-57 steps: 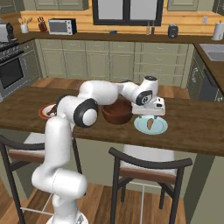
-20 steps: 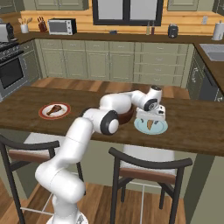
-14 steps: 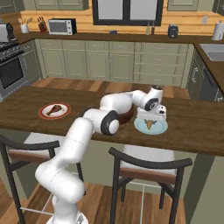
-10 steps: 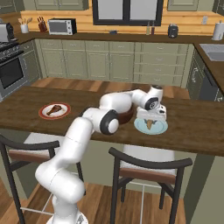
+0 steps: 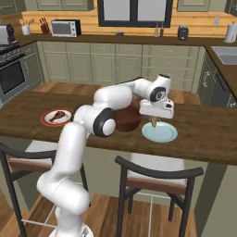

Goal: Pick the chicken drumstick and sweet potato from their plates and place them in the bowl. Then put the bowl in the fridge.

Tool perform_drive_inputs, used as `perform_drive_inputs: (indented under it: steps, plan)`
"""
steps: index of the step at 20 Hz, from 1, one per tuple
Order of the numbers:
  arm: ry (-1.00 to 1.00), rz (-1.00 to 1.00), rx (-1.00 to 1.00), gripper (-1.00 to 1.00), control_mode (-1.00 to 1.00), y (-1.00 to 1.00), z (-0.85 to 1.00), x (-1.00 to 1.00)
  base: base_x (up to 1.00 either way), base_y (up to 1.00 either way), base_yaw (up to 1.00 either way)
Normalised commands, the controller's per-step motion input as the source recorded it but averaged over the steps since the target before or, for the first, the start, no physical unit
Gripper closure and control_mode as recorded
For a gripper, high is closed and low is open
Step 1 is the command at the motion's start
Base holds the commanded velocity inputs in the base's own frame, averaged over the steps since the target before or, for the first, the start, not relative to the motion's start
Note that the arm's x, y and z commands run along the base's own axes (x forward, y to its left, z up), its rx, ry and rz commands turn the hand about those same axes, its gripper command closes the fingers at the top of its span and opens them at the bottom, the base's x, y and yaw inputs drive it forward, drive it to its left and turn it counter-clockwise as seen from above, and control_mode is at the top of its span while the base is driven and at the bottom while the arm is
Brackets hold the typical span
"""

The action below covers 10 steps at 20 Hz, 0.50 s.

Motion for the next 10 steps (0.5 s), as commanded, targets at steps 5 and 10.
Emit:
perform_drive_inputs:
  steps: [5, 10]
  plan:
    - [0.0, 0.02, -0.03, 1.0, -1.0, 0.98, 0.53, -0.39, 0.0, 0.0, 0.0]
    - [0.02, 0.0, 0.0, 1.0, -1.0, 0.88, 0.39, 0.08, 0.0, 0.0, 0.0]
